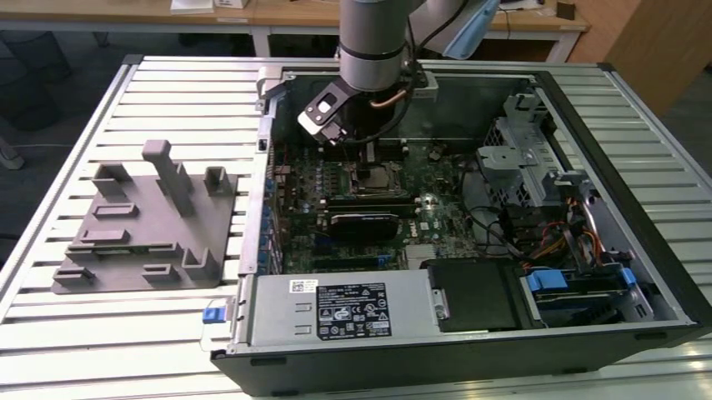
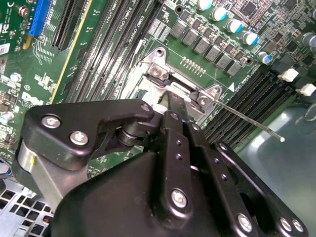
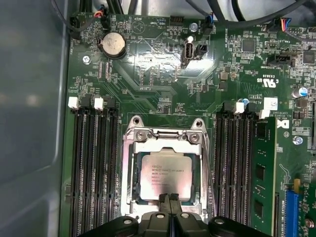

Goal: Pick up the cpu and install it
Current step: 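Close the cpu cover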

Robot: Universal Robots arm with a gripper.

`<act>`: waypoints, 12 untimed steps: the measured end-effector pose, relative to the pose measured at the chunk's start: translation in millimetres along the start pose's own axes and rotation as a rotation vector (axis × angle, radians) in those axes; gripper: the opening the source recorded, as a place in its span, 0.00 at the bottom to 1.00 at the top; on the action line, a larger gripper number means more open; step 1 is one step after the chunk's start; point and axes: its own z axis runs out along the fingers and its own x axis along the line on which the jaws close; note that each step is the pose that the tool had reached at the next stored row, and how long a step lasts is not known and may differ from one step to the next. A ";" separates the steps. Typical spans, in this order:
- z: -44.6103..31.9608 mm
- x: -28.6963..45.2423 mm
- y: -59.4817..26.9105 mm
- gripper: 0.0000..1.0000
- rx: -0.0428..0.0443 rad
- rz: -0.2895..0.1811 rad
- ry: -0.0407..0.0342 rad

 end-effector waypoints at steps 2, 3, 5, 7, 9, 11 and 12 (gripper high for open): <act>1.3 0.1 -0.2 0.11 -0.0001 0.000 0.0000; 1.9 0.1 -0.2 0.11 0.0000 0.000 0.0000; 3.3 0.1 -0.4 0.11 0.0000 0.000 0.0001; 4.8 0.2 -0.4 0.11 -0.0001 0.000 0.0001; 6.6 0.3 -0.4 0.11 0.0000 0.000 0.0000; 7.4 0.2 -0.5 0.11 0.0003 0.000 -0.0003; 7.6 0.2 -0.5 0.11 0.0004 0.000 -0.0005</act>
